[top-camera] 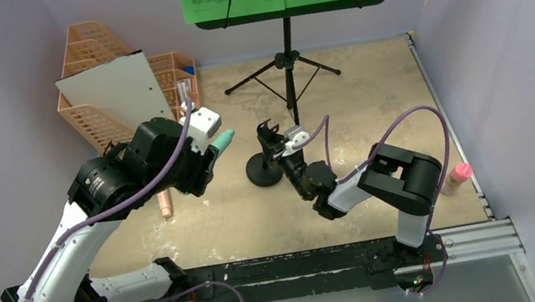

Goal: Pack up the instrument practice props
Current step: Remove the microphone from the microphone stand.

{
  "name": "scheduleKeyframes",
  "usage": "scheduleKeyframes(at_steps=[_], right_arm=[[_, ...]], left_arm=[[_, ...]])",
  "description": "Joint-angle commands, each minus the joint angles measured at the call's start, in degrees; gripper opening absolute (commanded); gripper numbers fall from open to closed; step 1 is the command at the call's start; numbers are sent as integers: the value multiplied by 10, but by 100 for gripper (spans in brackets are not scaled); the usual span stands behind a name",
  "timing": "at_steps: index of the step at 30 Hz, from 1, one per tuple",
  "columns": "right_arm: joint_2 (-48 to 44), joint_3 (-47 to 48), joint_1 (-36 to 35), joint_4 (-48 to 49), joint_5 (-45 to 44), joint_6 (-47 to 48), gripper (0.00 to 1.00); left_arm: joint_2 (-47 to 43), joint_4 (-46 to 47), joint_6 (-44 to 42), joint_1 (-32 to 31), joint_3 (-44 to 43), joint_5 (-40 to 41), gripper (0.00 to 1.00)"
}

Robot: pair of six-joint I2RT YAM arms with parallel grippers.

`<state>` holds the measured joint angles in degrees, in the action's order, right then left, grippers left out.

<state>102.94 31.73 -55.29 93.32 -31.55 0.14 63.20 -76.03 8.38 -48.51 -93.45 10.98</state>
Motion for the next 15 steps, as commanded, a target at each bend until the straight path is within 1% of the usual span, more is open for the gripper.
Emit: scheduleKeyframes(at_steps=[1,4,7,12,13,15], right_arm=[[28,-53,0,-108,-35,79,9],[23,-55,-3,-104,-18,85,18],[14,-59,-9,-100,-10,93,30],[-19,-74,-14,-86,5,103,45],[-26,-78,-16,-85,8,106,50],[-42,-84,-19,-81,11,114,56]], left_arm=[[1,13,1,0,-20,23,0],[3,13,-1,0,-27,22,0],[4,9,-3,0,-31,21,0],[1,15,-7,0,-38,3,0],[0,16,-8,0,-39,0,0],[-1,18,-9,0,-41,-1,0]])
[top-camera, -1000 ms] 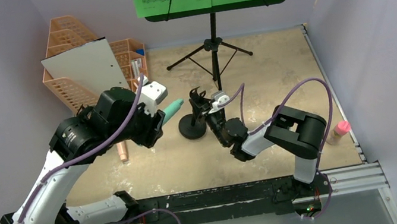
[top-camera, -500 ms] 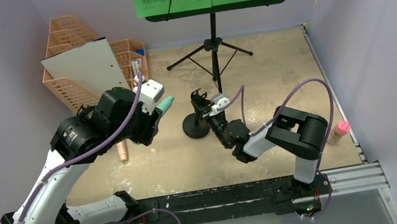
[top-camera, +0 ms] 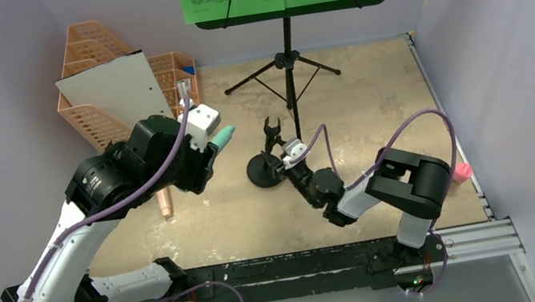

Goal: Pack up the instrument practice props
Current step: Remove the microphone from the microphone stand.

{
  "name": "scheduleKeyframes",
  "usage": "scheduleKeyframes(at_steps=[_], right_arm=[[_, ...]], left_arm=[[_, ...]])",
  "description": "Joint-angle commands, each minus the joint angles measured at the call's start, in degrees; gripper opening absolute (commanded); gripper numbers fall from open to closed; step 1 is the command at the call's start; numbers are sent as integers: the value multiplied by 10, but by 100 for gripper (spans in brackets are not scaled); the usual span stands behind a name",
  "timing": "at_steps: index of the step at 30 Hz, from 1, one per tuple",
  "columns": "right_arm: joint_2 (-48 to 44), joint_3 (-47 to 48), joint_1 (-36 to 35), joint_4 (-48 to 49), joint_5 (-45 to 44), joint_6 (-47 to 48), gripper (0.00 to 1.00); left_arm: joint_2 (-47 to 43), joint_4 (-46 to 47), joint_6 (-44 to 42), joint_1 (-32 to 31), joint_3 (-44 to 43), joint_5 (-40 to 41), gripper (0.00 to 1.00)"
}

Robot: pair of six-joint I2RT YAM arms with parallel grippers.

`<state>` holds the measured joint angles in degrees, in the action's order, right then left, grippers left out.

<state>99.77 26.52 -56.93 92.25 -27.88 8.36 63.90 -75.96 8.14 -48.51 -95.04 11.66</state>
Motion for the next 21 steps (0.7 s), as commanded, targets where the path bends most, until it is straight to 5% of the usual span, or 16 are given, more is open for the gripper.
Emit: scheduleKeyframes(at_steps=[1,21], right_arm=[[-17,-38,-7,-64,-26,36,60],[-198,-73,-62,-123,17,95,79]], left_arm=[[-8,18,-7,0,-25,-9,0],[0,35,-33,0,-61,-30,0]])
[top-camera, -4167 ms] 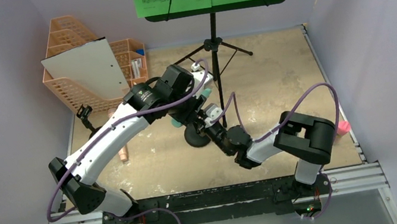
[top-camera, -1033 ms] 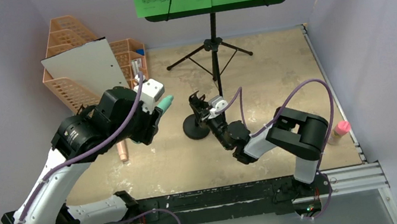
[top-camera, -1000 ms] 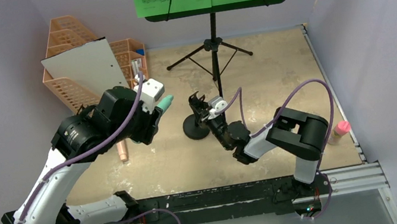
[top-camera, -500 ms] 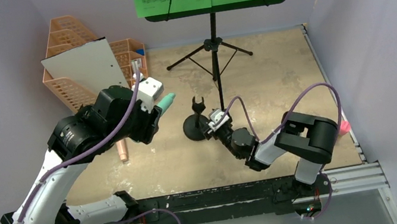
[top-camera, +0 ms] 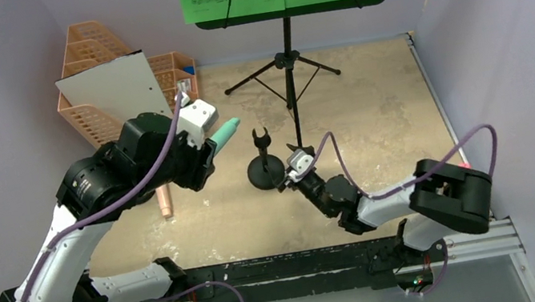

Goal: Pack up the instrument practice props
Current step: Remove the microphone from the microphone stand.

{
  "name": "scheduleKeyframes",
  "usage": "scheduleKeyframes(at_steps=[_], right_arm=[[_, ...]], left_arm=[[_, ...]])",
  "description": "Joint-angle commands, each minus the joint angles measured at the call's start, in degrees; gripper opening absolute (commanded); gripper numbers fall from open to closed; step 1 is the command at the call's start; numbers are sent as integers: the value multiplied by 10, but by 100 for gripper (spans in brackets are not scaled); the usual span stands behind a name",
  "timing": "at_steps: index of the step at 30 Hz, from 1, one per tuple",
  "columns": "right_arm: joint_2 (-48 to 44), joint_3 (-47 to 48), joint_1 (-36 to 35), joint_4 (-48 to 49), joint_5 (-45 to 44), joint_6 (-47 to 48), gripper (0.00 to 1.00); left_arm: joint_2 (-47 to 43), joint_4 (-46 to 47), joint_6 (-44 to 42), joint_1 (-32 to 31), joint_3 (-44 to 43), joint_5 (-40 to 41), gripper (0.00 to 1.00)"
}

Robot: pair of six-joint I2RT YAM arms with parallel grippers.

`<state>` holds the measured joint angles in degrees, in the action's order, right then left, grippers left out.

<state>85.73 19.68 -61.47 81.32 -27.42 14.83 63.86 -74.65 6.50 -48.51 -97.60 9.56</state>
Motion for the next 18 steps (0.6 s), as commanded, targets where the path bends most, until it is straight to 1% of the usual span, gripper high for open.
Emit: scheduleKeyframes(at_steps=[1,7,11,14,18], right_arm=[[-78,-4,-23,-25,16,37,81],[-182,15,-46,-129,63,84,89],[-243,55,-55,-251,99,107,98],[-276,87,-64,-338,114,119,99],[-303,133,-74,-428,121,134,99]], left_arm=[[2,22,-19,0,-40,-11,0],[7,35,-34,0,-56,-58,0],[13,47,-48,-1,-54,-99,0],[22,50,-62,0,-49,-126,0],[37,49,-86,0,-48,-149,0]])
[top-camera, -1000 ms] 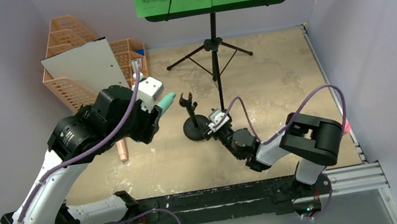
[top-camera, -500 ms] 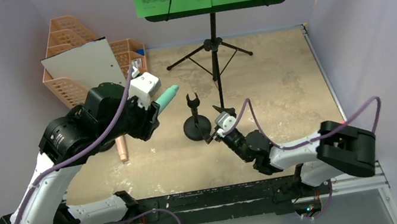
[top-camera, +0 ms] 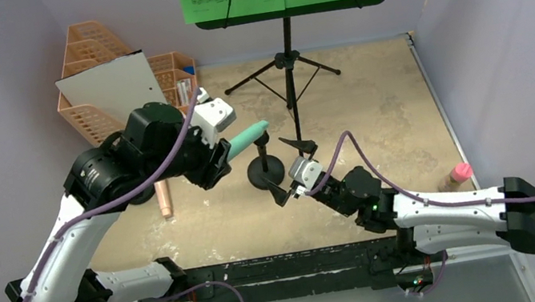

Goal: Pack up the instrument practice props
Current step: Remove the microphone from the microphone stand, then place the microphone at the center of the board.

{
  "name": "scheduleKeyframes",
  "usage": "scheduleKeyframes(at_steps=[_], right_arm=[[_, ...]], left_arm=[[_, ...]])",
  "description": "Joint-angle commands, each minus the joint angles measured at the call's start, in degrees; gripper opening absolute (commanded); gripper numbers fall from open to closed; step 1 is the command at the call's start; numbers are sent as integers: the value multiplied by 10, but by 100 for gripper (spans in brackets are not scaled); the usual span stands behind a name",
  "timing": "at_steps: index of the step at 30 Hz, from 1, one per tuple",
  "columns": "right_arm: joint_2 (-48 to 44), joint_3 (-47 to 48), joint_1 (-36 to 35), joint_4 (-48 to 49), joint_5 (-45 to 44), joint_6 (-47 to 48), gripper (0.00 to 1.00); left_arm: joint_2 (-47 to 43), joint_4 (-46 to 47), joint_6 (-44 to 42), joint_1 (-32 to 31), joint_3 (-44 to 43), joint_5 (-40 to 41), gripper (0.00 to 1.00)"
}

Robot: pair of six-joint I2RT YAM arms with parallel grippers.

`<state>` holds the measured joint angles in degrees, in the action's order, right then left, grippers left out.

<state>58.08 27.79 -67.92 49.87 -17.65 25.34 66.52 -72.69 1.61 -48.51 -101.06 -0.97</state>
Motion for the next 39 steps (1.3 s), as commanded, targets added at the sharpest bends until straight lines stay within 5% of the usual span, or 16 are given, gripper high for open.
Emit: scheduleKeyframes(at_steps=[1,11,25,39], right_arm=[[-33,60,-10,-130,24,32,99],[-50,145,-12,-286,90,50,99],[-31,189,-11,-347,150,52,93],[12,206,-11,-387,212,50,57]], left_arm=[[13,29,-40,0,-14,-51,0],[34,23,-60,0,-6,-106,0],[15,15,-74,0,25,-169,0],[-11,15,-77,0,36,-191,0]])
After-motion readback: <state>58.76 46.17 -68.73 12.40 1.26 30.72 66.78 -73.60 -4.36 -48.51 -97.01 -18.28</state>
